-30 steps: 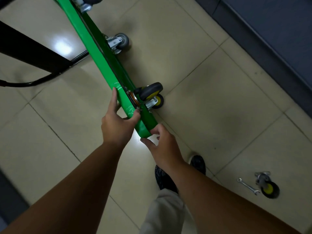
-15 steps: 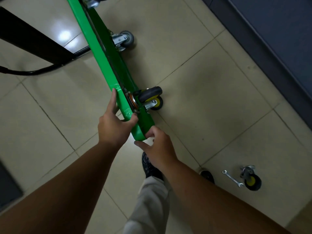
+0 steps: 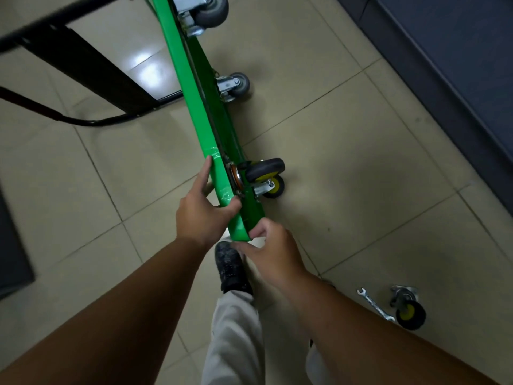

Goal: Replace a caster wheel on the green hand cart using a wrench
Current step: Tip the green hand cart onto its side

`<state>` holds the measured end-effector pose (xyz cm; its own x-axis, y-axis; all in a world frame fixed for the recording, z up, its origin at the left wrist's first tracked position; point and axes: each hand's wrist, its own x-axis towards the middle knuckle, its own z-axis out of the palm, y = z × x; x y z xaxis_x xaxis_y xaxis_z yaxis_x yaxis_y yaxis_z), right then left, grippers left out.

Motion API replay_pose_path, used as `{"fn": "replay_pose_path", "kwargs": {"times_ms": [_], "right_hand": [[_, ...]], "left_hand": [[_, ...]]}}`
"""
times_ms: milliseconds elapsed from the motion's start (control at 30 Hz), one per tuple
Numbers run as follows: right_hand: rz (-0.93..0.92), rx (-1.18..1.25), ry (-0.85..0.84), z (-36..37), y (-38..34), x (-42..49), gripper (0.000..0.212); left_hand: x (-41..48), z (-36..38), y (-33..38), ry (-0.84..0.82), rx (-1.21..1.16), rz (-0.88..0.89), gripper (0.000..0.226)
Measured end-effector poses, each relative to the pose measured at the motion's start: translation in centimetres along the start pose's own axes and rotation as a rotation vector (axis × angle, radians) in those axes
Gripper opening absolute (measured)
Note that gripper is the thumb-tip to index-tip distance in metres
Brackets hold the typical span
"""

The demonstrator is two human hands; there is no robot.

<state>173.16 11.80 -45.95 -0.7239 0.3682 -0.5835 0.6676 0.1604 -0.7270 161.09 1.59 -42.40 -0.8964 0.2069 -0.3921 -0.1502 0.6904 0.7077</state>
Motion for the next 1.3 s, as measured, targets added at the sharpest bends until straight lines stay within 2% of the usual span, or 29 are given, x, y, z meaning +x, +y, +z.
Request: {"fn": "replay_pose_path", "kwargs": {"times_ms": [200,400,833,1167,1300], "right_hand": [[-0.033,0.041,0.019,-0.8,3.2,-3.5,0.038],[-0.02,0.122,0.117,0.1,6.1,-7.4,0.034],[-0.111,0.065,0.095,0.9,11.9,-13.2,0.036],[-0.04,0.045,0.11,-1.0,16.7,-17.4,0.044],[-0.088,0.011,0.115,-1.3,17.4,-18.1,0.047]], "left_hand": [[-3.7,2.5,-1.0,0.027,0.047,0.021,0.098],[-7.4,4.0,-1.6,0.069,0.089,0.061,0.095],[-14.9,5.0,-3.6,0.017,0.169,0.061,0.097],[-20.8,8.7,-4.6,0.05,0.174,0.109,0.093],[-21.9,9.5,-5.9,0.097,0.218,0.177,0.087]]}}
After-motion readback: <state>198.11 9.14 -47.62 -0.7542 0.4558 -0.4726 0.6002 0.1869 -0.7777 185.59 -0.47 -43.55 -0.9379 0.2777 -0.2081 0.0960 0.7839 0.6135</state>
